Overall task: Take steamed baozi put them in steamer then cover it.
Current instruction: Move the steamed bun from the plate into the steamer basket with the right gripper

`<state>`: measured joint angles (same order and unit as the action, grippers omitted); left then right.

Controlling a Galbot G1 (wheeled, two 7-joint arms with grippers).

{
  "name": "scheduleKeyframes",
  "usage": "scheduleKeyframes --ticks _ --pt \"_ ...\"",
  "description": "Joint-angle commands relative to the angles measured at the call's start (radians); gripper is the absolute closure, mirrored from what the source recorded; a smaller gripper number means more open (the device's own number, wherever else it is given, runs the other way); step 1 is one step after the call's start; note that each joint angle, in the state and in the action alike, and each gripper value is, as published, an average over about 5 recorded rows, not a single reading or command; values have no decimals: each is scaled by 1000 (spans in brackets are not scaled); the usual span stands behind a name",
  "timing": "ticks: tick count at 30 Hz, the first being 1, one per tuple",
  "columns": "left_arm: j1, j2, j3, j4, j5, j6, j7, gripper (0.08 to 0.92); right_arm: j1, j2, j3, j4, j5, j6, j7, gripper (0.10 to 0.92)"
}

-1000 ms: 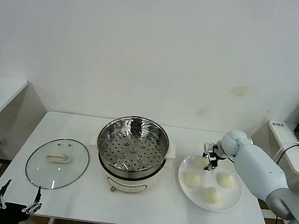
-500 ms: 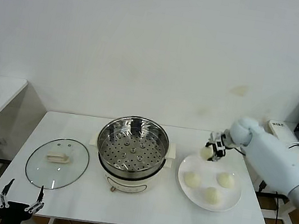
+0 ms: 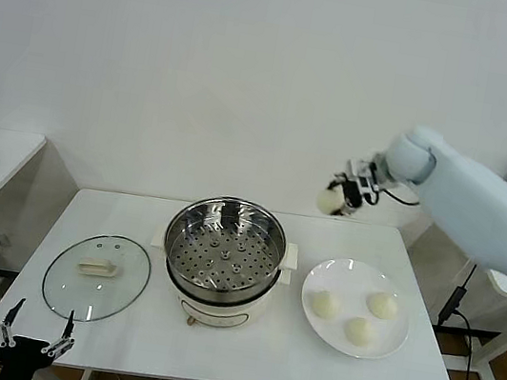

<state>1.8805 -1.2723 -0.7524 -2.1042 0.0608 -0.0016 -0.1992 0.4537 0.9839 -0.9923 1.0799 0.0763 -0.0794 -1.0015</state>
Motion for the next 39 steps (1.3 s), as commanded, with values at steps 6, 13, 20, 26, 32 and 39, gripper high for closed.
scheduleKeyframes --ticks 6,13,20,26,32,39 --pt "-22 20 -28 5 -21 7 8 177 123 356 -162 -75 134 86 63 406" --pt "-29 11 -23 10 -18 6 8 177 76 438 -246 -95 -16 221 79 400" --pt "-27 0 -23 -3 -16 5 7 177 33 431 -297 -72 -160 323 117 397" --pt "-28 -6 -24 -3 -16 5 7 177 -16 446 -283 -140 -324 431 170 397" --pt "-33 -8 -23 2 -13 6 8 177 -56 471 -262 -207 -378 480 197 397" --pt "-40 -5 -21 14 -11 6 9 177 -76 485 -248 -246 -409 502 196 397"
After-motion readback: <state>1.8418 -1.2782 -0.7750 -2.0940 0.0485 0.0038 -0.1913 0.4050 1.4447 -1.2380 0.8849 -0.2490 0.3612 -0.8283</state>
